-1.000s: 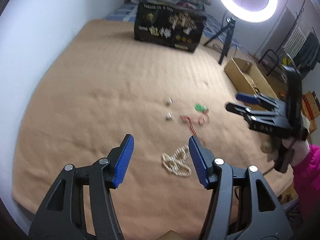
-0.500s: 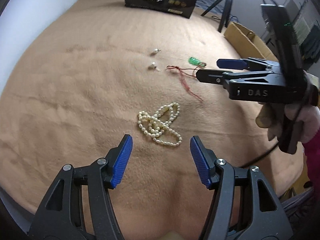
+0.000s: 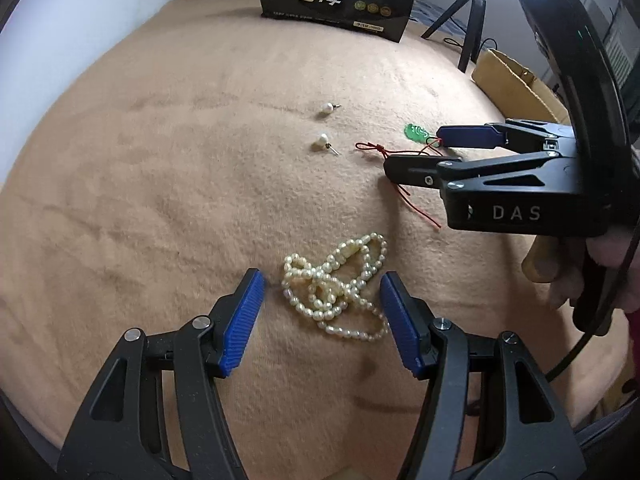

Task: Organize jewelry
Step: 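Grasp the pearl necklace with the left tool while the right tool grasps the jade pendant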

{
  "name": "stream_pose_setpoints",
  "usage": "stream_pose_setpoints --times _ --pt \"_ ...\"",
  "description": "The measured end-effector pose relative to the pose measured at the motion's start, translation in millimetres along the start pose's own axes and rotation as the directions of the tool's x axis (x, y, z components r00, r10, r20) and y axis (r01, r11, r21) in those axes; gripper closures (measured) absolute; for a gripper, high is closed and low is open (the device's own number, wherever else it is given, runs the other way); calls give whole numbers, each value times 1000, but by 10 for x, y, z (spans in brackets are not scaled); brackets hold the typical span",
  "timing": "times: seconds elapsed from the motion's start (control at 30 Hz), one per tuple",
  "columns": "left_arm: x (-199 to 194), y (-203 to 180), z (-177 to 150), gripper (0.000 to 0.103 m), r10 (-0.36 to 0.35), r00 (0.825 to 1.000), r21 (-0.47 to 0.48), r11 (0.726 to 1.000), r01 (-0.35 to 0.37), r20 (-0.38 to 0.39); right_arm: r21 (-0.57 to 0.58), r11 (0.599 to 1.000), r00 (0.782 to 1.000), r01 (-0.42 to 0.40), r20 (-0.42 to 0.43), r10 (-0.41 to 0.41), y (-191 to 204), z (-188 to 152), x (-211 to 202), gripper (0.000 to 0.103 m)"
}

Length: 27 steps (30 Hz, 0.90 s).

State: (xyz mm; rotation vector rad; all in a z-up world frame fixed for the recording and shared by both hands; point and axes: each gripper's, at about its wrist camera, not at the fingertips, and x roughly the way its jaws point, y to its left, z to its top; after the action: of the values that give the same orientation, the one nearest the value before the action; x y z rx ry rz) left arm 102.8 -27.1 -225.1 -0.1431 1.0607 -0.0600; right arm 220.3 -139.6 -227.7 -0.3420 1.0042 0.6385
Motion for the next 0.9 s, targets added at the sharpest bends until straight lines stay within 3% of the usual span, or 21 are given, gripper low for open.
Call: stream_pose_setpoints --times 0.07,0.27,0.43,0.5,0.9 --pt "3 5 8 43 11 1000 3 1000 -11 6 3 1000 1000 0 -4 0 -5 10 26 29" --pt "-5 28 22 72 61 998 22 998 -62 24 -7 1000 999 9 -34 -9 -14 13 52 35" --pt "-3 125 66 87 48 999 -13 999 -48 26 71 997 999 8 -46 -5 -180 59 46 76" --pt "-2 144 77 90 45 999 -24 999 -44 27 86 996 999 12 -47 -8 -229 52 39 87" --pt "-77 238 84 95 14 1000 -79 997 -13 17 85 996 1000 23 -3 -22 -206 35 -189 93"
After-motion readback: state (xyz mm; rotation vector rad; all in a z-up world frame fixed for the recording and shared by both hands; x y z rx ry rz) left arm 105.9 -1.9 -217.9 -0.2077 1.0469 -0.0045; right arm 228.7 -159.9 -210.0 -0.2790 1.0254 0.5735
